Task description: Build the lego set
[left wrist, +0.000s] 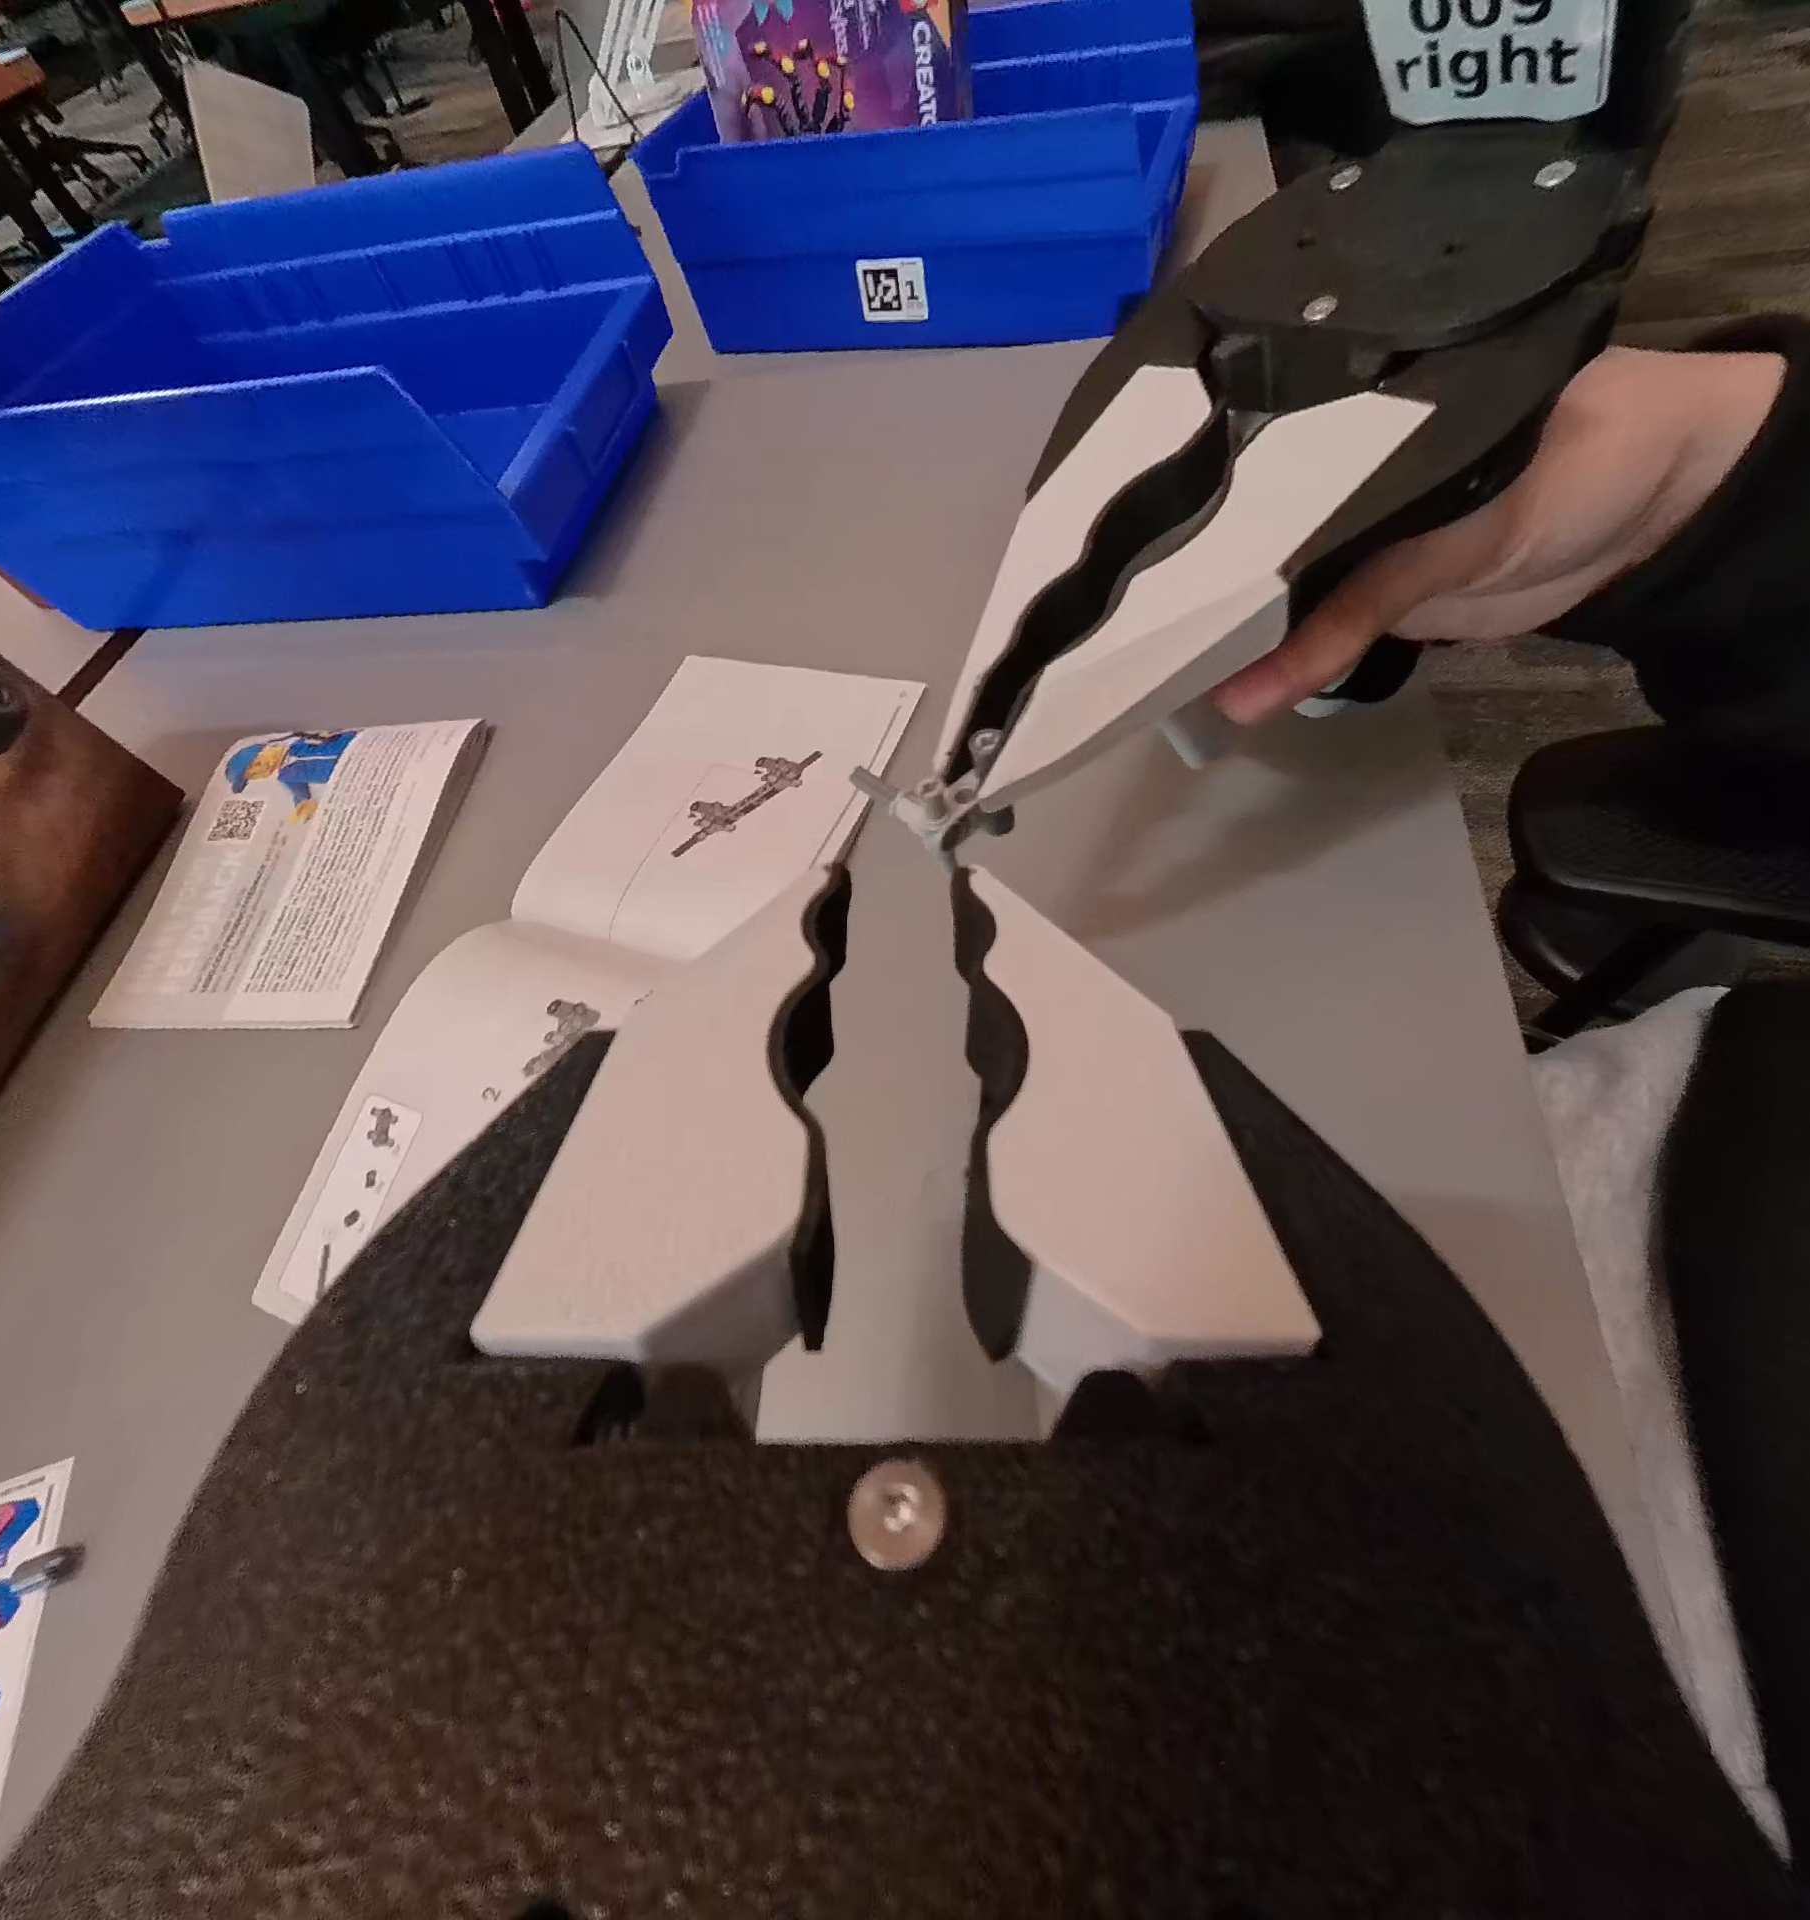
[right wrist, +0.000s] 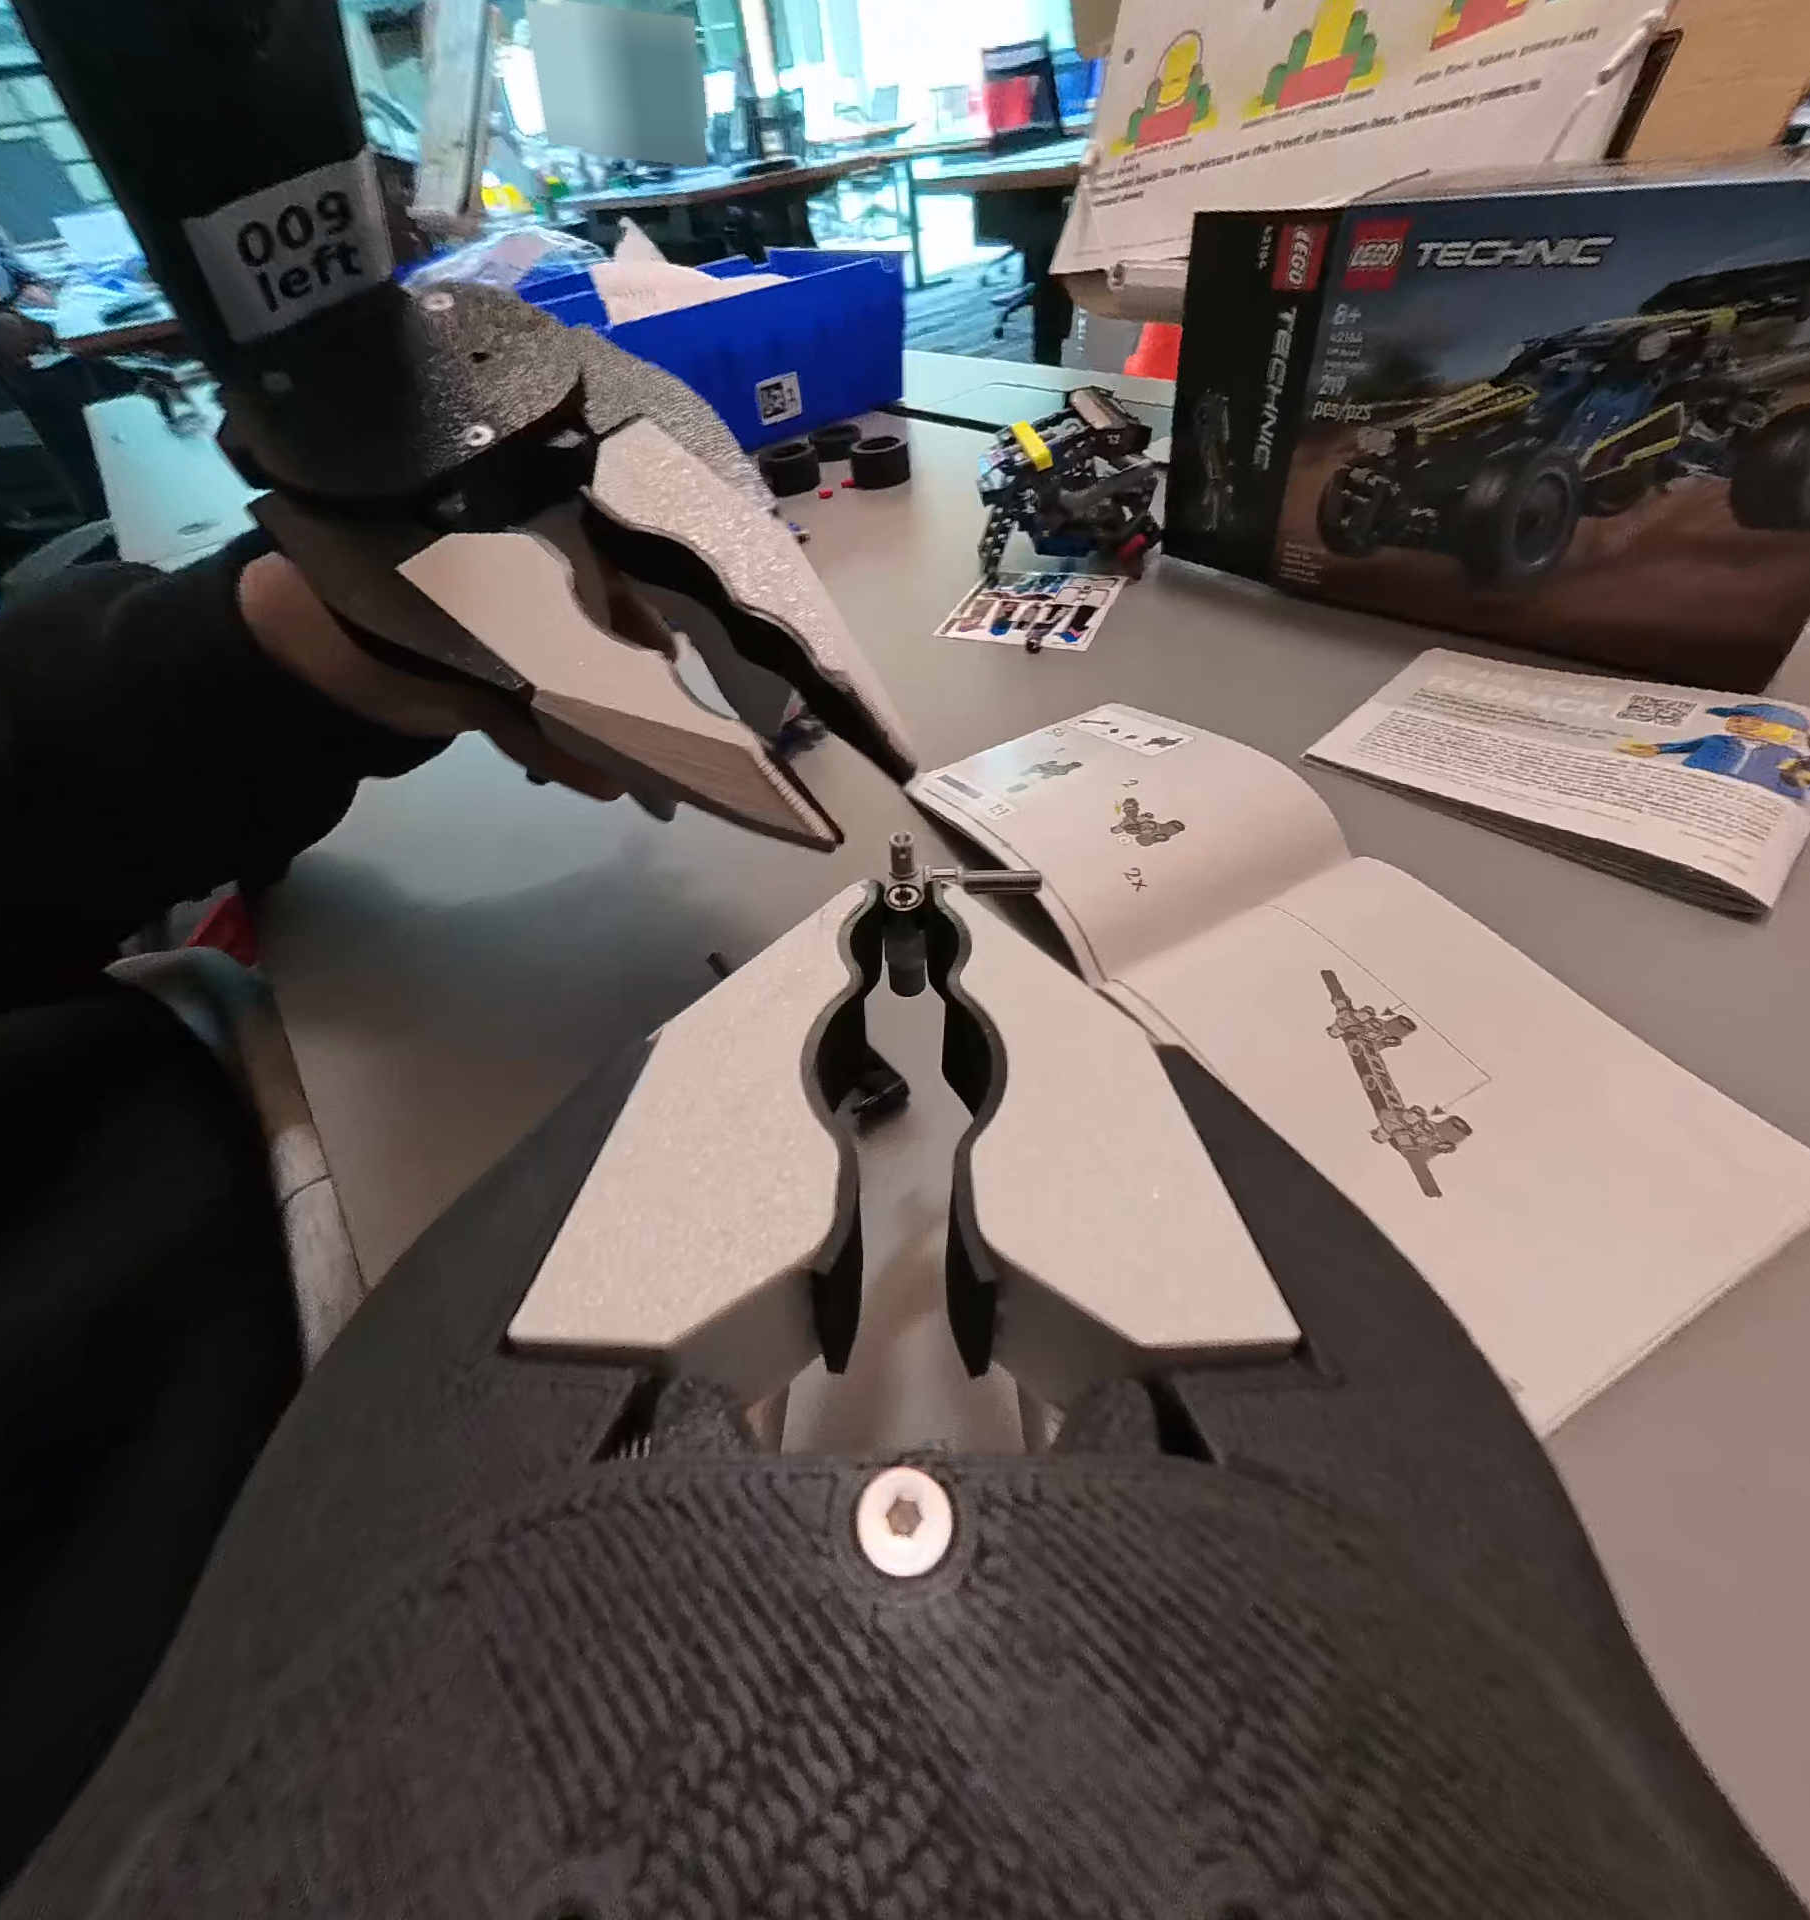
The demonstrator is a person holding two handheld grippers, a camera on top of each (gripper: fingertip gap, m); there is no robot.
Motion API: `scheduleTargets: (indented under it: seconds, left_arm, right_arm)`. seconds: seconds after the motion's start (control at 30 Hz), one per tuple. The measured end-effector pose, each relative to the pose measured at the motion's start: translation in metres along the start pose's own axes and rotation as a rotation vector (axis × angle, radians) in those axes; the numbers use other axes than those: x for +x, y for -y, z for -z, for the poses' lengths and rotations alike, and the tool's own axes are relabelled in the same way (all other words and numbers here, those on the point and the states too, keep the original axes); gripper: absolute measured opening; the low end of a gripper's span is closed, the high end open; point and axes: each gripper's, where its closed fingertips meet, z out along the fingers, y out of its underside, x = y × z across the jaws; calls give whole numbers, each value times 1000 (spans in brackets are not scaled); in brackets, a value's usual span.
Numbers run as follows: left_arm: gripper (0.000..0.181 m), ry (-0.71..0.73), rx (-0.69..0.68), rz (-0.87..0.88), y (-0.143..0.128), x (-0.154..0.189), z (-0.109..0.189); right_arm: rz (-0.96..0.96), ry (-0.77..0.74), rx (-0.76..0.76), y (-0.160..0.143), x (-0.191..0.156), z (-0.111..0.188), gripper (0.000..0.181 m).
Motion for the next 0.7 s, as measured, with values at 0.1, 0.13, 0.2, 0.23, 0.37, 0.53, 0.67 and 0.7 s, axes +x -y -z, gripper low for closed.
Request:
scheduleTargets:
  seconds: [0.1, 0.13, 0.2, 0.23, 0.37, 0.53, 0.67, 0.7]
  left_arm:
    - [16, 0, -9, -2, -1, -3, 4]
    - [16, -8, -10, -2, -1, -3, 5]
    - [16, -54, -13, -10, -2, 2, 7]
    - [16, -83, -14, -17, -3, 5, 8]
    - [23, -183, -30, -52, -6, 18, 13]
    - [27, -189, -135, -127, -25, 15, 23]
    - [37, -157, -307, -227, -58, 18, 28]
    - [41, -148, -306, -270, -62, 21, 26]
  right_arm:
    - [75, 129, 4, -3, -14, 3, 5]
    - [102, 183, 1, -5, -18, 5, 5]
    - [156, 295, -12, -9, -26, 9, 5]
    - [182, 348, -30, -12, -28, 12, 6]
    - [221, 519, -53, -11, -32, 18, 5]
    - [255, 632, -149, -21, -26, 18, 5]
    - [245, 585, -162, -29, -17, 15, 5]
    - [238, 575, -152, -29, -16, 16, 5]
